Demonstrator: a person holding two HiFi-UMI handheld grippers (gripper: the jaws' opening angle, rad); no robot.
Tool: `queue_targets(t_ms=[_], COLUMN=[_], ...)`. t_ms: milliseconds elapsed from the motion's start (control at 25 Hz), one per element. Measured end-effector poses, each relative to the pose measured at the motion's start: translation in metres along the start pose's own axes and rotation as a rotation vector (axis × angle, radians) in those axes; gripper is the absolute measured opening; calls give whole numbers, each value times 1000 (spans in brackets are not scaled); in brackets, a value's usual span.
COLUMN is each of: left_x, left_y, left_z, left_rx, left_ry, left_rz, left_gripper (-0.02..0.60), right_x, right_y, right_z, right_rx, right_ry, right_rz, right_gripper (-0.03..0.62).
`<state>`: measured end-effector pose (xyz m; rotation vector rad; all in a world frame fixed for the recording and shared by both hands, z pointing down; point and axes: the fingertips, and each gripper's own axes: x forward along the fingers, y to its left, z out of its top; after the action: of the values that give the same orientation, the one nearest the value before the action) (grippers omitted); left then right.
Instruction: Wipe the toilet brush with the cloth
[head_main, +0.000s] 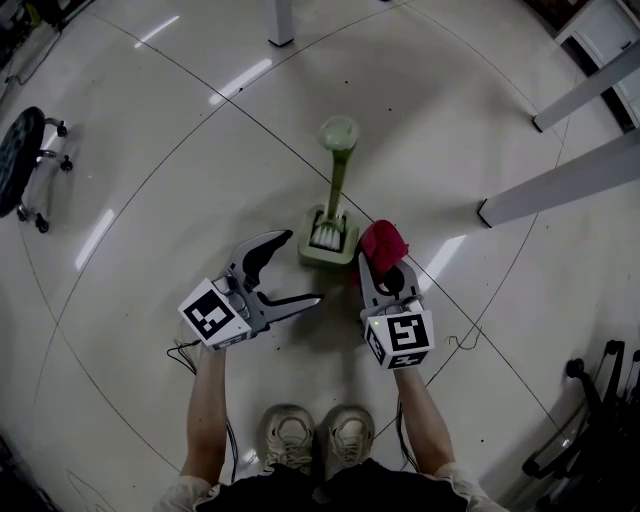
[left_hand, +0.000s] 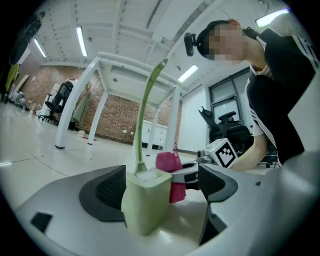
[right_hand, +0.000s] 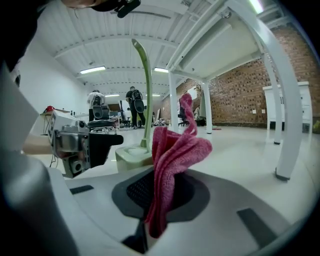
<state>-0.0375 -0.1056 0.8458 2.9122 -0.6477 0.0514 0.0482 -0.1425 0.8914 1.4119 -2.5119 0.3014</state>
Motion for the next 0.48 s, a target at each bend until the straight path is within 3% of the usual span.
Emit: queue_targets(t_ms=[240, 480], left_x=[19, 38], left_y=[37, 32], left_z=[4, -20], left_rx=[35, 67], left_ry=[44, 177], left_rz=[-75, -166], left_gripper=[430, 430], right_x=[-31, -19], right_y=[39, 58], right_z=[-13, -17], right_rx=[177, 182], right_ry=[3, 15], right_rz=[70, 130], right_gripper=[32, 32])
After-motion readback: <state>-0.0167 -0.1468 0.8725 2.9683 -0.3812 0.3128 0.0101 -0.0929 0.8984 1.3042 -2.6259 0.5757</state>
